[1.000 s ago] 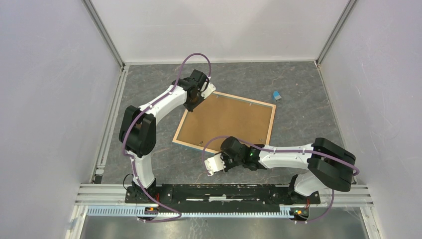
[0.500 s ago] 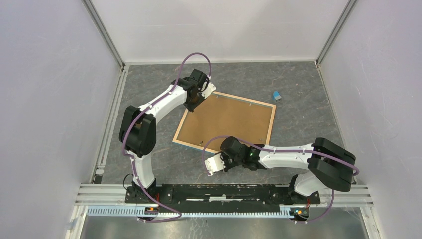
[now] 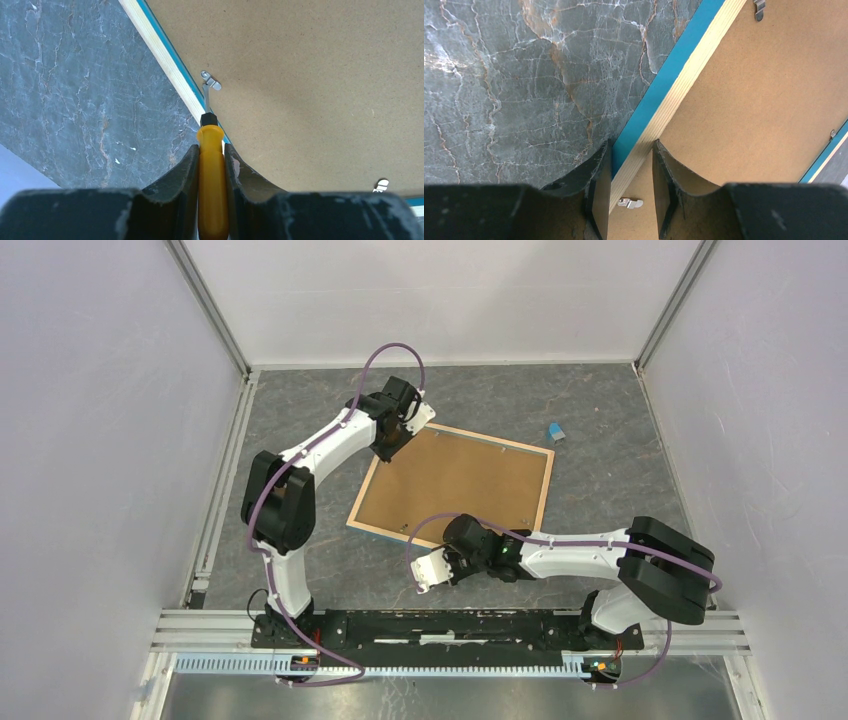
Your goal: Take the photo out of the frame
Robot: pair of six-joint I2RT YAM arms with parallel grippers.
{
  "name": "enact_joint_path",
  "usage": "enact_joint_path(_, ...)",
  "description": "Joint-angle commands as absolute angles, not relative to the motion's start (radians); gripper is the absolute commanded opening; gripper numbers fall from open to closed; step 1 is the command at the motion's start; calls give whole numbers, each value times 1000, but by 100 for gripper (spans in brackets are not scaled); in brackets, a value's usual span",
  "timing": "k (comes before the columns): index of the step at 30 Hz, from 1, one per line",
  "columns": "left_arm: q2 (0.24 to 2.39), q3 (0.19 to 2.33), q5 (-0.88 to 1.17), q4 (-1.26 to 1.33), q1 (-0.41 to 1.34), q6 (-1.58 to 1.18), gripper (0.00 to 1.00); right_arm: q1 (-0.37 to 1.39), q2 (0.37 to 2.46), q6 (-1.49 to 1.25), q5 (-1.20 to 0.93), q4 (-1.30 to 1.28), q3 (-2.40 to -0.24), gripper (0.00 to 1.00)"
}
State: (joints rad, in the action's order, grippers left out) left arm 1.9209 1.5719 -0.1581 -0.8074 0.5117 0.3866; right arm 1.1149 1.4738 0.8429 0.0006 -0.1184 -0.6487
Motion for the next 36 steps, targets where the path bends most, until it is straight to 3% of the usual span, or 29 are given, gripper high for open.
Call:
enact_joint_path(1,1949,1599,-8,-787,523,336,2,1114,1549,884,-21,-277,-602,0)
enact_joint_path(29,1979,1663,75,-769,520,269,2,1113,1552,885,-17,-279,-601,2)
enact_joint_path(33,1967,1664,95,-768,519,260,2,1112,1554,884,-14,-278,-604,6)
enact_joint_path(36,1950,1666,103,-768,516,255,2,1112,1549,878,-14,-279,-609,18)
